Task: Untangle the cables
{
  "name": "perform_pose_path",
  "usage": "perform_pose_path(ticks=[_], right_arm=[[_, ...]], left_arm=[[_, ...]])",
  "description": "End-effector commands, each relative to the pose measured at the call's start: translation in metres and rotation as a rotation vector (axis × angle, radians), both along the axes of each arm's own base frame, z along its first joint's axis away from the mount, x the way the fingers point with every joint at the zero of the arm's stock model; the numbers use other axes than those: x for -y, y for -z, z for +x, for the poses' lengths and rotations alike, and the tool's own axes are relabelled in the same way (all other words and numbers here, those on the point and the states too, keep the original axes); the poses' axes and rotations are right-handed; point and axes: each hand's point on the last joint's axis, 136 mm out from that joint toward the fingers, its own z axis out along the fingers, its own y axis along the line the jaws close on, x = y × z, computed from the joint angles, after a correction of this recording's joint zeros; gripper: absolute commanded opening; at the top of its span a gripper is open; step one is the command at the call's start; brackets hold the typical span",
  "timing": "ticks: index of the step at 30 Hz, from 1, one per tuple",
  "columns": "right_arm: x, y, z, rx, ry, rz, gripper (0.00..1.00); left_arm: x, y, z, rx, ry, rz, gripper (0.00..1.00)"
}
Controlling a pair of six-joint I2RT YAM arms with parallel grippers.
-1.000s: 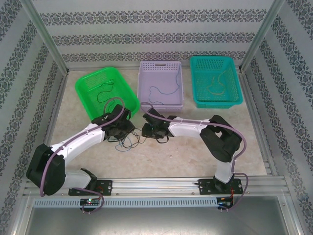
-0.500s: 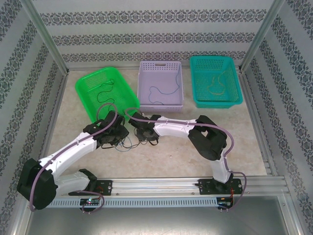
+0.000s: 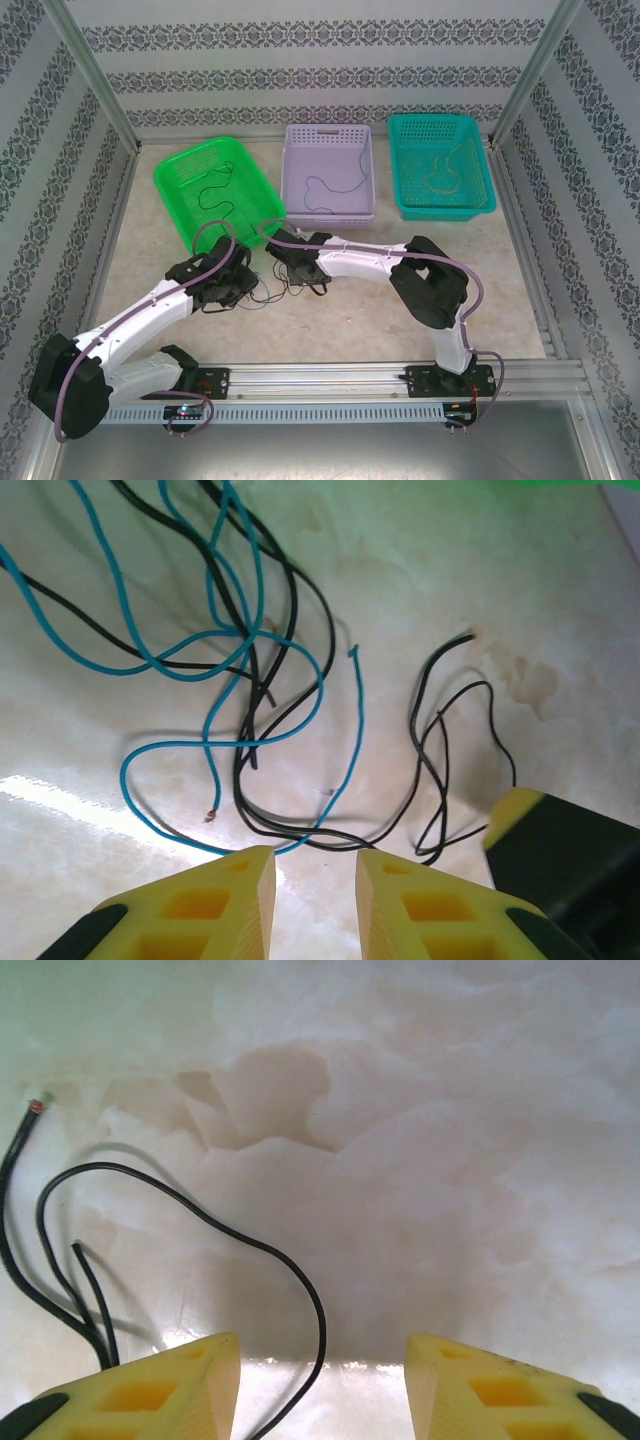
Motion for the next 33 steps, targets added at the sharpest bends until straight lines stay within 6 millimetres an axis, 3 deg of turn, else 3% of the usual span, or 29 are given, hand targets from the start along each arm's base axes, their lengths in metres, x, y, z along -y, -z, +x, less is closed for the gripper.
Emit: perform_pose_path(ticks=[1, 6, 11, 14, 16, 18, 25, 29, 33], right_arm=[[-0.001, -0.001, -0.002, 0.001, -0.023, -0.004, 0.49], [-0.016, 0.014, -0.001, -0.043, -0.037, 0.016, 0.44], [-0.011, 0.032, -0.002, -0.089, 0.003, 0.015, 0.37], [-0.004, 0.035, 0.002, -0.095, 0.029, 0.005, 0.27], [0.001, 0.032, 0.006, -0.081, 0.034, 0.006, 0.14], [0.006, 0.022, 0.01, -0.051, 0.02, 0.001, 0.0], [0.033, -0.053, 0.012, 0.133, -0.121, -0.015, 0.0], [0.059, -0.087, 0.003, 0.199, -0.181, -0.009, 0.0], [0.087, -0.107, -0.006, 0.22, -0.204, -0.007, 0.0]], left_arm=[[0.0, 0.004, -0.007, -0.016, 0.034, 0.022, 0.28], [0.0, 0.004, -0.006, -0.018, 0.039, 0.026, 0.28], [-0.001, 0.006, -0.008, -0.022, 0.039, 0.03, 0.28], [-0.002, 0.007, -0.009, -0.022, 0.038, 0.031, 0.28], [-0.004, 0.008, -0.01, -0.021, 0.04, 0.037, 0.28], [-0.005, 0.008, -0.011, -0.023, 0.042, 0.048, 0.31], [0.0, 0.012, 0.003, -0.015, 0.048, 0.065, 0.62], [0.007, 0.018, 0.014, -0.033, 0.054, 0.081, 0.69], [0.011, 0.024, 0.029, -0.03, 0.049, 0.1, 0.7]])
